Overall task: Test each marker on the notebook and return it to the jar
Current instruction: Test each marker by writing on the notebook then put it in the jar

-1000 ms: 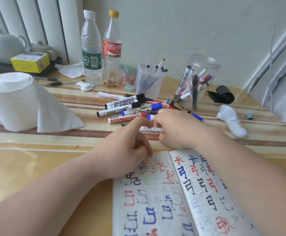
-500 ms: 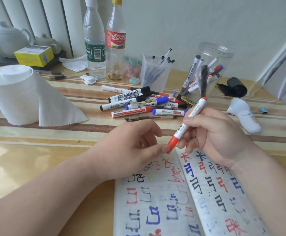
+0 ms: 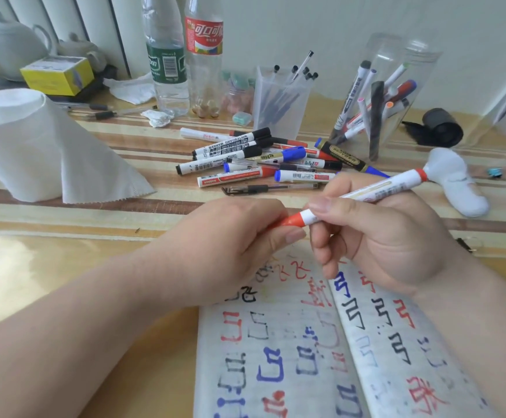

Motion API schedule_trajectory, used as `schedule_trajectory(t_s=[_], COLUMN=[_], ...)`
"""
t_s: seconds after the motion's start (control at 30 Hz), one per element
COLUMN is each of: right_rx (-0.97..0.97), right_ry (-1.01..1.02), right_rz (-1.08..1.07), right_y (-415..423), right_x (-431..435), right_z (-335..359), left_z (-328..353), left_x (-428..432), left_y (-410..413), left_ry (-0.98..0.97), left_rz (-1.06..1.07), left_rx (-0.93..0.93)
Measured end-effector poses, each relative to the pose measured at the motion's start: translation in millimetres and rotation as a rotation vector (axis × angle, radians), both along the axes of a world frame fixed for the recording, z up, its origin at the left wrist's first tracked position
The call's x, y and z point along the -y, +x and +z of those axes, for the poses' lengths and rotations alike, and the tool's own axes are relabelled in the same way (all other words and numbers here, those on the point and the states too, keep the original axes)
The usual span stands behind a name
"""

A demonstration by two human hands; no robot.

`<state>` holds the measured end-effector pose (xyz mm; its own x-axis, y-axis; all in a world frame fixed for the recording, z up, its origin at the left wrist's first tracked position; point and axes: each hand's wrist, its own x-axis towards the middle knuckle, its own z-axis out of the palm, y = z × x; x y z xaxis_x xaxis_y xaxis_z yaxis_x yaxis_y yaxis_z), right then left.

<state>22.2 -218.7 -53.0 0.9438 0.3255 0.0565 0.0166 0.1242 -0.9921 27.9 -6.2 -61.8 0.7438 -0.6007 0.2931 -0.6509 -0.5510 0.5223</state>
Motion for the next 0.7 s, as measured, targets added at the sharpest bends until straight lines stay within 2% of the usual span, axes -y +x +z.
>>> schedule_trajectory(t_s=[0.17,0.3,0.37,0.47,0.57,0.63,0.7], right_rx=[0.130,0.147,0.100,-0.068,-0.170,-0.114,0.025], right_ry=[-0.055,-0.029,0.004,0.067,0.091,0.088,0.095], right_rz=[0.125,0.053,-0.050,-0.165,-0.216,-0.181,-0.091], right_y=[-4,-7,-8,-9,-9,-9,-9], right_x=[8,1,-7,-19,-21,-18,-14], right_z=[9,14,15,16,17,16,15], left_z=[8,11,11,10,10,11,12], left_x=[-1,-3,-4,-3,-1,-1,-4], left_y=[-2,0,2,2,1,1,1], left_ry=[-0.053,-0.051,-0.015,0.009,0.022,-0.006,-0.114], left_rz=[-0.107,-0.101,-0.048,0.027,0.047,0.025,-0.041], left_rx=[-0.116,-0.096,-0.007,0.127,0.162,0.131,0.005])
